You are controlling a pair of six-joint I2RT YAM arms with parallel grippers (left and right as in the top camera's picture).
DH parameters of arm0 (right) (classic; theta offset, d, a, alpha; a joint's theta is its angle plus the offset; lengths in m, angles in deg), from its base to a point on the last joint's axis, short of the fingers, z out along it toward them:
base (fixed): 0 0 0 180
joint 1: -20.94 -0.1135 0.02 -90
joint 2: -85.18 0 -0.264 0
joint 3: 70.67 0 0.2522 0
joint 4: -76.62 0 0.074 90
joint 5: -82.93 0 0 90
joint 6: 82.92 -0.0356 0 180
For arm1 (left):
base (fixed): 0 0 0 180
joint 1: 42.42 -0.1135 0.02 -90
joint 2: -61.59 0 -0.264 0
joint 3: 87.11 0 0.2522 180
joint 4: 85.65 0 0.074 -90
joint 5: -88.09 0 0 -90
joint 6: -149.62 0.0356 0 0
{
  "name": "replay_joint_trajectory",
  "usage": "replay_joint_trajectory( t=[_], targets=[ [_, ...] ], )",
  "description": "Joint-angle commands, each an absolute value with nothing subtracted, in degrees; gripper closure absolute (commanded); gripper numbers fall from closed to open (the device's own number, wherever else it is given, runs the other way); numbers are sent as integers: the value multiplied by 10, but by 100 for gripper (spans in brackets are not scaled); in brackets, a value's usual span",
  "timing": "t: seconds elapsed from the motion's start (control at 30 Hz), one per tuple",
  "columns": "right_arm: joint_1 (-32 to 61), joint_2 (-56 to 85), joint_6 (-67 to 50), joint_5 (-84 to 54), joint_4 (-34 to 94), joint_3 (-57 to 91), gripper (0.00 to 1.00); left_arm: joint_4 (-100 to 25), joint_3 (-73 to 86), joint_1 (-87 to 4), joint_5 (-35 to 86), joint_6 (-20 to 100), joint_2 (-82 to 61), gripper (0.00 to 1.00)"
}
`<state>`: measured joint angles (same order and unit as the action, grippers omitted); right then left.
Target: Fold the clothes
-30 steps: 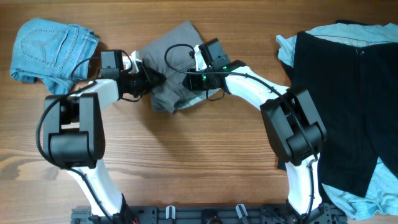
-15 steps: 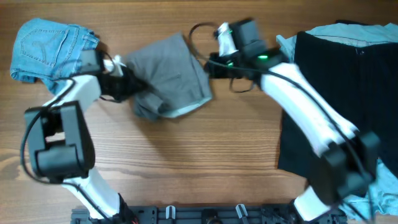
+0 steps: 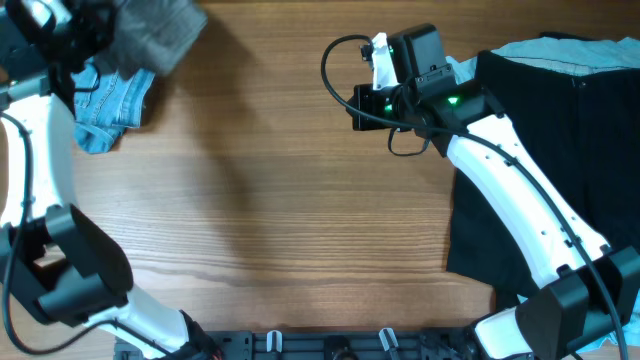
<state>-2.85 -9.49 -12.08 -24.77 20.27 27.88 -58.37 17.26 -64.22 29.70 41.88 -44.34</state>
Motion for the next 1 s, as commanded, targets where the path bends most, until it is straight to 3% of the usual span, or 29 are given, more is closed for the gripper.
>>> replay_joint_trajectory(
  t=[0.0, 0.13, 0.2, 0.37, 0.4, 0.43, 0.47, 0.5, 0.8, 0.97],
  targets=[
    [-30, -97, -111, -238, 194, 279, 93, -534, 173, -687, 180, 410, -505, 96],
    [-30, -97, -112, -238, 179, 279, 94, -516, 173, -728, 153, 406, -572, 90],
    [-30, -97, -111, -238, 169, 279, 94, -522, 173, -759, 159, 368, -600, 94],
    [-30, -97, -111, -238, 155, 279, 94, -556, 173, -821, 292, 348, -596, 96],
    [-30, -97, -112, -238, 155, 279, 94, -547, 173, -830, 292, 332, -595, 77],
    [-30, -97, -112, -238, 155, 279, 94, -538, 173, -835, 292, 332, -595, 50],
    [-30, -97, -112, -238, 155, 279, 94, -529, 173, -836, 290, 336, -595, 12],
    [-30, -97, -112, -238, 156, 279, 94, -516, 173, -837, 289, 339, -595, 0],
    [-30, -94, -111, -238, 158, 279, 93, -354, 173, -797, 290, 438, -590, 0],
    [-30, -87, -110, -238, 154, 279, 92, -236, 181, -775, 279, 496, -514, 0]
  ],
)
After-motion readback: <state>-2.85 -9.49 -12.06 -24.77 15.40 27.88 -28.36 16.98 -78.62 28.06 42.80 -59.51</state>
